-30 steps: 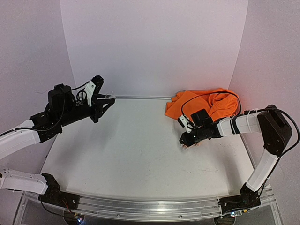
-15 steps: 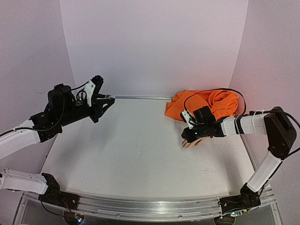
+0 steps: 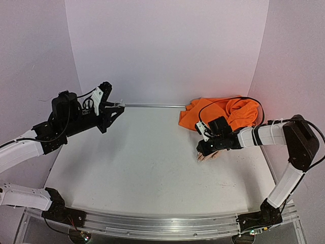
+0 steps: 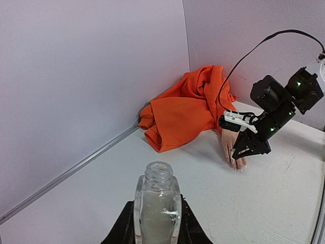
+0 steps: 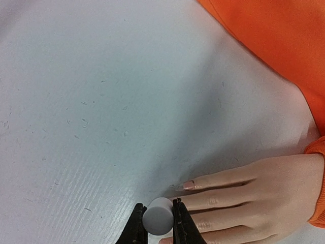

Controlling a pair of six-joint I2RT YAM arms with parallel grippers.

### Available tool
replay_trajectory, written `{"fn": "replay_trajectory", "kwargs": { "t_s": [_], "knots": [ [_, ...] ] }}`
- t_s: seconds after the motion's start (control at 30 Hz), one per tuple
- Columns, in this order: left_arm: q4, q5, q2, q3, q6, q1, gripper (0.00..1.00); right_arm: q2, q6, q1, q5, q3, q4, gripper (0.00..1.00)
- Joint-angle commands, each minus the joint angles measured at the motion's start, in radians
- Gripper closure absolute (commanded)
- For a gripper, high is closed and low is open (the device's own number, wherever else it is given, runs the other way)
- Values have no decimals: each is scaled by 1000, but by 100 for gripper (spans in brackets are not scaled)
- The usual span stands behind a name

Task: Paint the nails

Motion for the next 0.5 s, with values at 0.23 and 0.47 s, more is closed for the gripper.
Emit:
{"fn": "replay_trajectory", "kwargs": {
  "t_s": [0.23, 0.47],
  "knots": [
    [32, 13, -7, 10, -5, 8, 100, 16, 5, 5, 28, 22, -17, 100],
    [31, 16, -8, 10, -6, 8, 100, 20, 1, 5, 13, 24, -20, 100]
  ]
}}
